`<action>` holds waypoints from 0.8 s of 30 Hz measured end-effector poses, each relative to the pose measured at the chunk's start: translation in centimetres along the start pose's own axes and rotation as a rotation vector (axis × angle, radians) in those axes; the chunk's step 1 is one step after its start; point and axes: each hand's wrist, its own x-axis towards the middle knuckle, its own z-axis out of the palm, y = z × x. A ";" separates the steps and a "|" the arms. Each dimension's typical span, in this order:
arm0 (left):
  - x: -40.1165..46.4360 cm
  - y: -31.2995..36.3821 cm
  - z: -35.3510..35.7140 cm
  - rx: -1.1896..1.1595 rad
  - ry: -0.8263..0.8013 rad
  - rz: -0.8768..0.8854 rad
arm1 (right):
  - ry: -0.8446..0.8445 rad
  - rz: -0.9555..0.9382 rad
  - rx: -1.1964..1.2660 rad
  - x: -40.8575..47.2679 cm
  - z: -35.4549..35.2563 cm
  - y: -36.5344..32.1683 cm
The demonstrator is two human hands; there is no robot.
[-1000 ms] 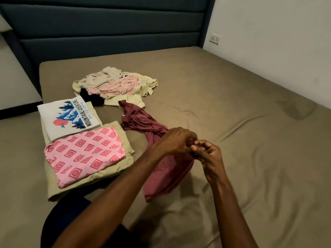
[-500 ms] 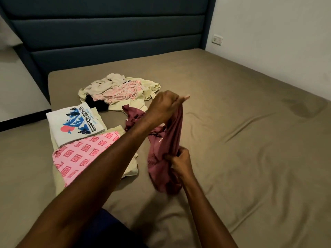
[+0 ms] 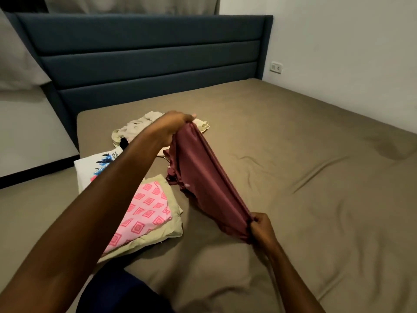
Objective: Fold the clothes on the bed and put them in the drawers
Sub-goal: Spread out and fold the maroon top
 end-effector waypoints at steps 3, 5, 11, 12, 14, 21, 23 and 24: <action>-0.2 -1.7 -0.3 -0.052 0.012 -0.091 | -0.020 -0.027 0.118 -0.6 -1.5 -2.3; -0.5 -1.9 -1.0 -0.114 0.018 -0.076 | 0.019 -0.082 0.170 0.6 -2.5 -3.8; -1.3 0.5 -6.5 0.254 -0.208 0.153 | -0.204 -0.306 -0.122 4.6 -9.4 -10.5; -1.5 0.8 -7.5 0.379 -0.240 0.208 | -0.262 -0.338 -0.254 4.8 -10.6 -12.6; -1.9 2.1 -9.1 0.568 -0.251 0.291 | -0.319 -0.390 -0.503 5.3 -13.0 -17.1; 1.0 4.7 -11.0 0.354 0.267 0.567 | 0.045 -0.491 -0.931 9.3 -16.8 -25.9; 1.3 5.5 -11.0 0.439 0.397 0.585 | 0.203 -0.477 -0.895 9.9 -17.6 -27.0; 1.4 5.9 -10.8 0.513 0.439 0.572 | 0.287 -0.494 -0.882 9.9 -17.7 -27.5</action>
